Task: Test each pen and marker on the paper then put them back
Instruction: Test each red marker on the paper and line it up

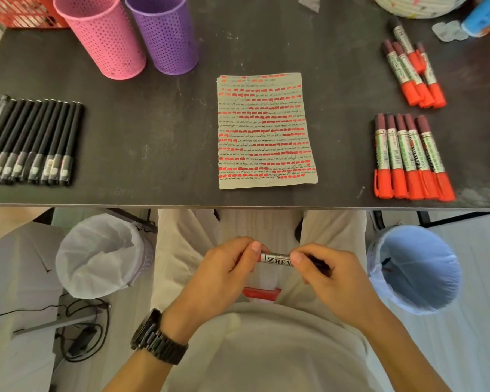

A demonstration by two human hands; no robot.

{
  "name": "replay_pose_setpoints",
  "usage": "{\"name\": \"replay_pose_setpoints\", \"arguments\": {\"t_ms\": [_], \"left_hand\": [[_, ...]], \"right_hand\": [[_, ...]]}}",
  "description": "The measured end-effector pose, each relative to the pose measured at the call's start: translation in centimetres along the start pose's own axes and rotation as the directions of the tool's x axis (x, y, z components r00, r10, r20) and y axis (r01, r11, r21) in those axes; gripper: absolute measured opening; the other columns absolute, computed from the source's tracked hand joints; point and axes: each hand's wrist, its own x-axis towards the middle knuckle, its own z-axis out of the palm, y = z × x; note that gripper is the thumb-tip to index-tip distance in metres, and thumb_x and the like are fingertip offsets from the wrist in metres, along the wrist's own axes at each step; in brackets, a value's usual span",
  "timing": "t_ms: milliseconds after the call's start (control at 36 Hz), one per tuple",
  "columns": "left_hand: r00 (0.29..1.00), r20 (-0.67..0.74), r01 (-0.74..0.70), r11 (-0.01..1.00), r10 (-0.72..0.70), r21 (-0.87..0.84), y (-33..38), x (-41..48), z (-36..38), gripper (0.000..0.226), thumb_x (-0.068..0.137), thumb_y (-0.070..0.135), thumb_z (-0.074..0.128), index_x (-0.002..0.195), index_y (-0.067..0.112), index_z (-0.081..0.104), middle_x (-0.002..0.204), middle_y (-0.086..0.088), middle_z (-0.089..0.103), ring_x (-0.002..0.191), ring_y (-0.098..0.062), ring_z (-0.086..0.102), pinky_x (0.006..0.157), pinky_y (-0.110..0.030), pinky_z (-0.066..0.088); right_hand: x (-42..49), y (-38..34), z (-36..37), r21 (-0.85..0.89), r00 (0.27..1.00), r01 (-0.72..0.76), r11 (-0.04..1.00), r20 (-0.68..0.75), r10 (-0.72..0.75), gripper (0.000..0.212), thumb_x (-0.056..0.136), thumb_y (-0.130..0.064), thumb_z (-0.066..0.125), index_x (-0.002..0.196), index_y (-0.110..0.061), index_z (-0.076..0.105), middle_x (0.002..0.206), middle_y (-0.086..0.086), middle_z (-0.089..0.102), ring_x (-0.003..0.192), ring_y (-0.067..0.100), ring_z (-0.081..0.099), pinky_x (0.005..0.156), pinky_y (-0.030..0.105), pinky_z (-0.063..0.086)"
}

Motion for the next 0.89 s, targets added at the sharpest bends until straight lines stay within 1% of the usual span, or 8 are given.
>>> {"name": "replay_pose_setpoints", "arguments": {"t_ms": [139, 278, 333, 389, 472, 583, 722, 889], "left_hand": [[0.998, -0.023, -0.048, 0.994, 0.05, 0.095, 1.2, -0.4, -0.8, 0.027, 0.103, 0.04, 0.042, 0.099, 0.039, 0.068, 0.077, 0.024, 0.057, 0.067, -0.003, 0.052, 0.062, -0.015, 0.037], [0.958, -0.157, -0.208, 0.956, 0.242, 0.207, 3.3, -1.0, -2.4, 0.036, 0.101, 0.059, 0.037, 0.121, 0.039, 0.059, 0.1, 0.023, 0.064, 0.089, -0.003, 0.064, 0.073, -0.011, 0.043], [0.908, -0.296, -0.277, 0.955, 0.297, 0.109, 4.8, -0.8, -3.4, 0.036, 0.1, 0.054, 0.043, 0.125, 0.035, 0.059, 0.118, 0.018, 0.065, 0.106, -0.007, 0.066, 0.084, -0.012, 0.046], [0.889, -0.391, -0.334, 0.922, 0.239, -0.196, 6.8, 0.2, -4.4, 0.032, 0.099, 0.046, 0.046, 0.117, 0.027, 0.066, 0.117, 0.006, 0.07, 0.109, -0.017, 0.067, 0.088, -0.023, 0.052], [0.944, -0.323, -0.284, 0.659, 0.065, -0.697, 9.7, 1.7, -5.3, 0.031, 0.094, 0.039, 0.05, 0.077, 0.018, 0.066, 0.081, -0.005, 0.068, 0.079, -0.022, 0.066, 0.073, -0.03, 0.054], [0.973, -0.229, -0.225, 0.338, 0.03, -0.914, 12.0, 3.6, -4.7, 0.046, 0.091, 0.035, 0.05, 0.05, 0.024, 0.033, 0.045, 0.008, 0.024, 0.038, -0.009, 0.02, 0.039, -0.023, 0.022], [0.964, -0.266, -0.257, 0.29, 0.008, -0.922, 13.8, 5.1, -3.6, 0.048, 0.086, 0.035, 0.052, 0.046, 0.025, 0.027, 0.041, 0.01, 0.017, 0.035, -0.007, 0.011, 0.035, -0.02, 0.012], [0.968, -0.231, -0.247, 0.23, 0.094, -0.941, 15.7, 5.8, -2.8, 0.046, 0.082, 0.031, 0.055, 0.045, 0.026, 0.028, 0.039, 0.011, 0.019, 0.033, -0.007, 0.012, 0.034, -0.018, 0.014]], "right_hand": [[0.0, -0.6, 0.4, -0.007, 1.0, 0.003, 1.0, 0.013, -0.003, 0.017, 0.095, -0.049, 0.054, 0.095, -0.04, 0.069, 0.058, -0.014, 0.054, 0.05, 0.003, 0.045, 0.05, 0.014, 0.035], [-0.4, -1.3, 1.0, 0.321, 0.999, -0.027, 0.947, -0.019, 0.035, 0.041, 0.09, -0.059, 0.056, 0.088, -0.021, 0.073, 0.054, -0.012, 0.042, 0.05, 0.005, 0.034, 0.05, 0.017, 0.031], [-0.4, -1.8, 1.3, 0.45, 0.998, -0.04, 0.892, -0.034, 0.062, 0.059, 0.086, -0.067, 0.06, 0.09, -0.009, 0.073, 0.054, -0.012, 0.038, 0.049, 0.008, 0.03, 0.048, 0.019, 0.028], [-0.3, -2.7, 1.6, 0.552, 0.995, -0.048, 0.832, -0.046, 0.088, 0.057, 0.084, -0.064, 0.064, 0.093, -0.01, 0.076, 0.053, -0.01, 0.035, 0.049, 0.01, 0.029, 0.046, 0.019, 0.027], [0.3, -4.1, 2.3, 0.61, 0.993, -0.068, 0.789, -0.034, 0.111, 0.037, 0.089, -0.048, 0.061, 0.093, -0.015, 0.079, 0.053, -0.007, 0.033, 0.048, 0.009, 0.028, 0.045, 0.019, 0.027], [0.7, -6.6, 3.1, 0.59, 0.978, -0.068, 0.805, -0.12, 0.171, 0.036, 0.09, -0.057, 0.062, 0.086, -0.026, 0.079, 0.052, -0.009, 0.032, 0.048, 0.01, 0.026, 0.046, 0.022, 0.024], [0.7, -8.9, 1.7, 0.538, 0.937, 0.0, 0.843, -0.294, 0.188, 0.025, 0.084, -0.053, 0.062, 0.08, -0.034, 0.078, 0.053, -0.007, 0.032, 0.05, 0.011, 0.029, 0.05, 0.028, 0.024], [0.1, -10.6, -0.2, 0.474, 0.886, 0.061, 0.878, -0.432, 0.171, 0.032, 0.072, -0.059, 0.057, 0.08, -0.036, 0.077, 0.047, -0.011, 0.033, 0.044, 0.004, 0.03, 0.046, 0.018, 0.026]]}}
